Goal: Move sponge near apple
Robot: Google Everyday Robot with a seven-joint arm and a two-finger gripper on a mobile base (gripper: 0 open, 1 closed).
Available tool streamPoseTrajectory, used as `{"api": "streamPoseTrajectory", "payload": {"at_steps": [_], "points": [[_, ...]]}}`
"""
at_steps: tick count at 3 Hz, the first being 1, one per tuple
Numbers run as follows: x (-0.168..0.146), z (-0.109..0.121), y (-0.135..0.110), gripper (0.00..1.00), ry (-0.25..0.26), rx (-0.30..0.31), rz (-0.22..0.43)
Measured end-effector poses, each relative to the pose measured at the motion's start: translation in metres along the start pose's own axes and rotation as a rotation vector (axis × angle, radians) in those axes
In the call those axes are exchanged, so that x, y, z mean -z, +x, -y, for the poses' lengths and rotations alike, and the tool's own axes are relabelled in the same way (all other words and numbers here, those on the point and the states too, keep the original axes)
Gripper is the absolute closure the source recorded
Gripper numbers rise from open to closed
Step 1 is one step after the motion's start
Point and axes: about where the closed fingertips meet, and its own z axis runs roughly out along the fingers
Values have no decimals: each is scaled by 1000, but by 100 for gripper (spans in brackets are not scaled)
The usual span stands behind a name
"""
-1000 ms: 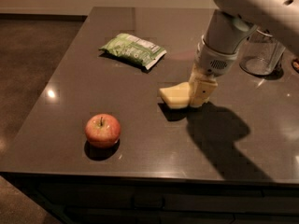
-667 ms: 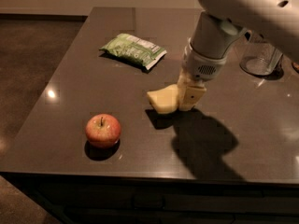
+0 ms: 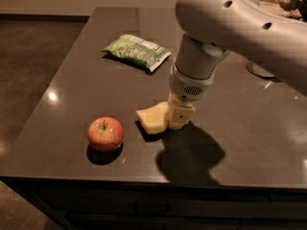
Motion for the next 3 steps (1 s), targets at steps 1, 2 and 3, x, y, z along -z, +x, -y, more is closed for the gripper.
{"api": "streamPoseTrajectory", "payload": {"at_steps": [1, 2, 3], "points": [[-2, -8, -9, 100, -1, 4, 4], [-2, -13, -16, 82, -5, 14, 1], [-4, -15, -17, 60, -10, 16, -1]]}}
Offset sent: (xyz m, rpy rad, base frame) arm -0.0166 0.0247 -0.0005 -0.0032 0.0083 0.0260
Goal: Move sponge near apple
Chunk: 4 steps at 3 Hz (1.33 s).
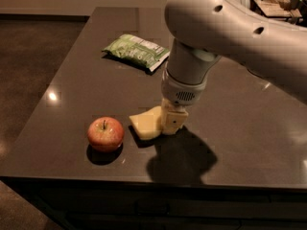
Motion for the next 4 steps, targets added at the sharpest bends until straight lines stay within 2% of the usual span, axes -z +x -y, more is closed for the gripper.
{"api": "streamPoseTrajectory", "payload": {"at_steps": [2, 3, 4], "points": [[0, -1, 0, 12, 3, 2, -1], [0, -1, -1, 0, 4, 3, -2], [0, -1, -1, 0, 4, 3, -2]]}}
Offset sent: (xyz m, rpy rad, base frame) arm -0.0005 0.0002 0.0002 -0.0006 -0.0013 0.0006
